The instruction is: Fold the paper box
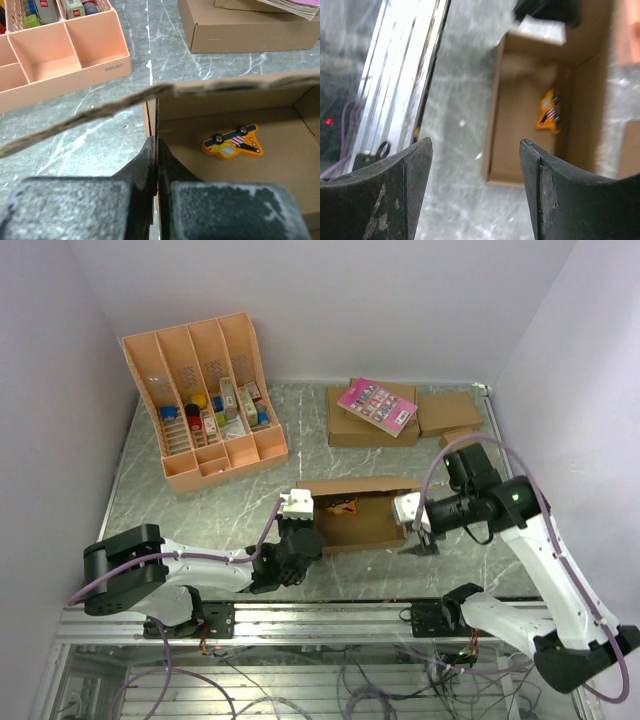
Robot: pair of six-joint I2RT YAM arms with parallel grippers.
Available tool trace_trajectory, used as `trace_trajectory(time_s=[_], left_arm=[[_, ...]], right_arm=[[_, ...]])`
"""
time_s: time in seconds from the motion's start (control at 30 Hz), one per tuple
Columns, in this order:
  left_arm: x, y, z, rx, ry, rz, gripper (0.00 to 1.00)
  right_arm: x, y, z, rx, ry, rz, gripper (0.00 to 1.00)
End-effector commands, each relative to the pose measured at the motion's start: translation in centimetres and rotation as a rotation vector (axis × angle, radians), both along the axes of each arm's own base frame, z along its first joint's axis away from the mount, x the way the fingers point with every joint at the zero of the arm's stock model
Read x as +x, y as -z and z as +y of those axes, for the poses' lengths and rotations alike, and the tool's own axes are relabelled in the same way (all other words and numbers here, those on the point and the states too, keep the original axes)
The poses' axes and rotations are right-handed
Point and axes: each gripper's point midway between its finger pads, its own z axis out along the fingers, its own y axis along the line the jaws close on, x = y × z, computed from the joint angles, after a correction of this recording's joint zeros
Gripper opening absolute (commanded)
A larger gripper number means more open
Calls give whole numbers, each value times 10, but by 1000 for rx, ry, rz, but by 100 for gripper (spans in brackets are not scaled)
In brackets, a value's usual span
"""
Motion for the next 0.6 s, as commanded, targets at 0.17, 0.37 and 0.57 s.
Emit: trace_trajectory(time_s=[0.17,0.37,0.57], left_arm=[[-2,-3,-12,-40,26,14,7],[-2,-3,-15,-46,36,13,7],[-2,-3,-18,-49,40,13,7]], right_arm=[[47,-105,44,205,71,2,70],[95,-72,41,83,198,-74,71],[114,-45,38,28,257,-153,69]])
